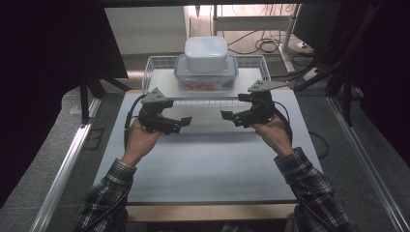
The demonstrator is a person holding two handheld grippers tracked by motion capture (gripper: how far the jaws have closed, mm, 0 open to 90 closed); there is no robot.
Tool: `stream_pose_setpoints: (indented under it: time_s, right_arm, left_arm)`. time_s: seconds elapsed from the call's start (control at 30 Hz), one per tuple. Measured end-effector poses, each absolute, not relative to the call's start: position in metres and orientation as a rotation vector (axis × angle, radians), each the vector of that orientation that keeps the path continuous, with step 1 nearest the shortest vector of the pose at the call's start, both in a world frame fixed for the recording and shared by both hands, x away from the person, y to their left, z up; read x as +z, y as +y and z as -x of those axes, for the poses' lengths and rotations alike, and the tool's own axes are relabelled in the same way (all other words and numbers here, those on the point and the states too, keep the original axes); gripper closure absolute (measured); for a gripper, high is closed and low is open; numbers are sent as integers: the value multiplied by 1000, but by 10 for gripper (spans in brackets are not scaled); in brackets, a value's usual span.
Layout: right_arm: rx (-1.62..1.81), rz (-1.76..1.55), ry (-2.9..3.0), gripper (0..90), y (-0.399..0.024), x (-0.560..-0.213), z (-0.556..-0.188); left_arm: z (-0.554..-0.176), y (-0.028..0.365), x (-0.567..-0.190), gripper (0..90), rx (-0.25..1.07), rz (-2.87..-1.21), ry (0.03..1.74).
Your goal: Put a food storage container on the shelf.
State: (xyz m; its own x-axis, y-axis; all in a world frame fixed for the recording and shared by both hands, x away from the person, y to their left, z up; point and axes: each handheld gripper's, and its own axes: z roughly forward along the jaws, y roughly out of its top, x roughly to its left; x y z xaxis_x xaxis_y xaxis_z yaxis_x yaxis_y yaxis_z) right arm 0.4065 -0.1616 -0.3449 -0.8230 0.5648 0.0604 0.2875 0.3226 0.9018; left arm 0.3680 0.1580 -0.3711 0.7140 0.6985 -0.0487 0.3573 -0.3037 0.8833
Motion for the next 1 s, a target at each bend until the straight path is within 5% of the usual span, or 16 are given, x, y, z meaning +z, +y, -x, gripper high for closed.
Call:
stream_pose_setpoints:
  time_s: [1.0]
  right_arm:
    - [1434,-797,2367,36,-169,-394,-389]
  left_arm:
    - [-339,161,-425,52,410,-1920,845]
